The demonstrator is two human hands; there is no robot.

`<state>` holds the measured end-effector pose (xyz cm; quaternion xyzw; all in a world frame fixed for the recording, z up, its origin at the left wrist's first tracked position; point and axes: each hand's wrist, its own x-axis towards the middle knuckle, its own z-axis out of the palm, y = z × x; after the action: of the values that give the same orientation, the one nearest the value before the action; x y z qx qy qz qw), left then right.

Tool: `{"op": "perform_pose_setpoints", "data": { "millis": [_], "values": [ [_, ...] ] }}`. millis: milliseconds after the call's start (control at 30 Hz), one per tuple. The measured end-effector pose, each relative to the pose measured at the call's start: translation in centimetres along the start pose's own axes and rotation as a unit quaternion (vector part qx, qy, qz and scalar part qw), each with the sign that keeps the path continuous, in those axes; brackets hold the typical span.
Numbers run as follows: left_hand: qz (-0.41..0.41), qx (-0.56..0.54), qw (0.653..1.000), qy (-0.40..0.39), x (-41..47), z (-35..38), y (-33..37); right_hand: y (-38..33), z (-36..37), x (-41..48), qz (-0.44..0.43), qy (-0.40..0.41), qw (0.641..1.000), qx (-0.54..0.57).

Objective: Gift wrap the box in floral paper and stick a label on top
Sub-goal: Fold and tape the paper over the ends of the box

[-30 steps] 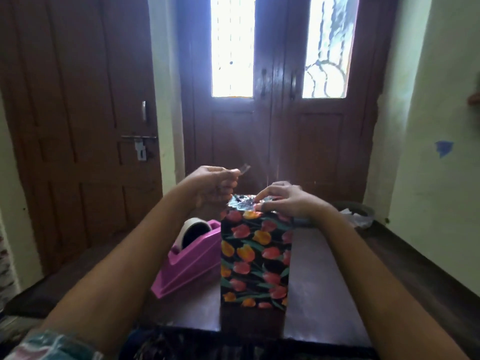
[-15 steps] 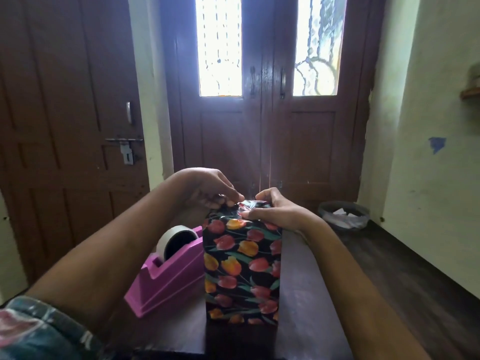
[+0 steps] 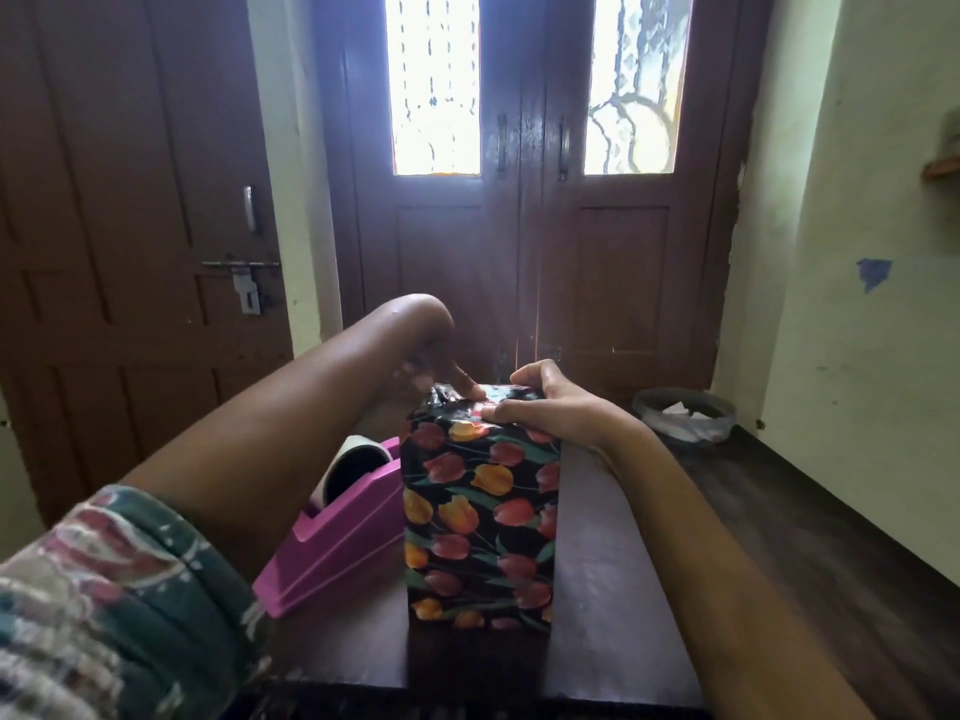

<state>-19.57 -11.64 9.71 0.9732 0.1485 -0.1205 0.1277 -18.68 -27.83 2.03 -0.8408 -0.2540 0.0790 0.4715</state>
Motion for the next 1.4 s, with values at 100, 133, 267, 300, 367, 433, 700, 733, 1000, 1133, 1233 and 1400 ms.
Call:
{"op": "perform_pose_setpoints", "data": {
  "millis": [100,133,267,300,367,433,700,733,1000,1133,1233,1400],
  "values": [
    [-0.057,-0.063,0.994,-0.061,0.7,0.6,-2.9,0.0,0.1,0.0,0.004,-0.003,1.000,0.015],
    [-0.051,-0.134,0.987,-0.077,1.1,0.9,-3.7,0.0,0.1,0.1,0.007,-0.005,1.000,0.020],
    [0.004,-0.360,0.926,-0.111,1.0,2.5,-6.2,-0.2,0.2,-0.2,0.014,-0.009,0.999,0.036],
    [0.015,-0.401,0.910,-0.101,0.9,2.7,-6.4,-0.2,0.2,-0.3,0.017,-0.009,0.999,0.038],
    [0.042,-0.445,0.891,-0.076,0.4,2.6,-6.4,-0.3,0.2,-0.4,0.021,-0.013,0.999,0.040],
    [0.070,-0.419,0.904,-0.050,-0.7,2.6,-5.8,-0.3,0.2,-0.4,0.025,-0.019,0.999,0.042],
    [0.079,-0.333,0.939,0.031,-1.4,3.3,-4.7,-1.8,-0.4,1.2,0.093,0.015,0.987,0.133],
    [0.080,-0.331,0.940,0.032,-1.4,3.4,-4.8,-2.1,-0.2,1.5,0.104,0.042,0.990,0.087],
    [0.078,-0.384,0.920,0.015,-1.6,4.0,-5.1,-2.6,0.9,2.4,0.115,0.084,0.990,0.003],
    [0.086,-0.414,0.906,0.008,-2.0,4.4,-5.1,-2.0,0.7,2.0,0.117,0.097,0.983,0.106],
    [0.089,-0.417,0.904,0.032,-2.0,4.7,-5.1,-0.3,0.3,0.8,0.132,0.124,0.960,0.212],
    [0.074,-0.402,0.912,0.042,-1.7,5.6,-5.7,2.0,0.2,-0.9,0.211,0.042,0.954,0.206]
  ]
}}
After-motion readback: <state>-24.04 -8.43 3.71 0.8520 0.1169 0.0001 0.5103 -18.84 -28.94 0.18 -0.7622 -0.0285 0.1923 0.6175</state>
